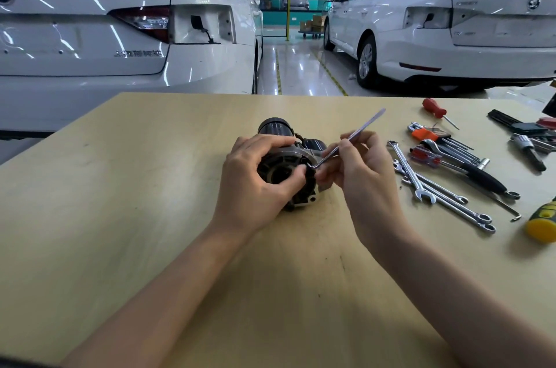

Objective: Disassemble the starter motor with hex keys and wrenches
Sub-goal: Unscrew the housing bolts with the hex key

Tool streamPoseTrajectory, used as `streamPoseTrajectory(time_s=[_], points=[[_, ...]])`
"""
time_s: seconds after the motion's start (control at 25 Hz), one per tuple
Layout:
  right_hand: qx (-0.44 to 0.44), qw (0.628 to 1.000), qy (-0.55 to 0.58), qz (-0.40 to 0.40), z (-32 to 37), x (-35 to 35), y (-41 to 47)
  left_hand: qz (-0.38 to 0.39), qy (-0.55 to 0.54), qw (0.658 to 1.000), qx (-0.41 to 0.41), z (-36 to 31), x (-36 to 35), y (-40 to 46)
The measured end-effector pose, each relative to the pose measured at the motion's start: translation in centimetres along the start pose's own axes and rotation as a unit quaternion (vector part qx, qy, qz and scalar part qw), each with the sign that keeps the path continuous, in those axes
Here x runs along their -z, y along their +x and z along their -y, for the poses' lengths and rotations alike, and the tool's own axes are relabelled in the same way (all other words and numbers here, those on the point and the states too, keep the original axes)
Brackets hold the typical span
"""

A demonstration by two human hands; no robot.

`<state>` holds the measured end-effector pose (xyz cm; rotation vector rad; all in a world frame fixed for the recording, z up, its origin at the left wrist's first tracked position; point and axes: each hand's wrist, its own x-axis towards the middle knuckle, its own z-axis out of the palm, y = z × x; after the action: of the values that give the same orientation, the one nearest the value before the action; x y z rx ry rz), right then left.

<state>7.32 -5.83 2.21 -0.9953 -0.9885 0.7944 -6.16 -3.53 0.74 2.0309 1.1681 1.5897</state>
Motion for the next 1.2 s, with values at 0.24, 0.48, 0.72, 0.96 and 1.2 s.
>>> streamPoseTrajectory(time_s=[0.24,0.48,0.72,0.96,1.2], points=[[0.305,0.894,-0.316,0.089,-0.6,-0.8,-0.4,-0.027,-0.205,0.974,0.096,0.3,0.7,0.7],[0.382,0.836,-0.375,0.119,-1.2,-0.6,-0.6,-0.062,-0.368,0.904,0.207,0.7,1.1,1.4],[0.41,0.784,-0.435,0.168,-1.5,-0.2,-0.3,-0.077,-0.585,0.743,0.316,2.0,2.3,1.9],[0.332,0.872,-0.337,0.126,-0.9,-0.2,-0.7,-0.065,-0.594,0.736,0.318,2.4,2.5,2.1],[0.013,0.998,-0.051,0.037,0.3,0.2,-0.2,-0.023,-0.265,0.95,0.164,0.4,1.0,1.2]])
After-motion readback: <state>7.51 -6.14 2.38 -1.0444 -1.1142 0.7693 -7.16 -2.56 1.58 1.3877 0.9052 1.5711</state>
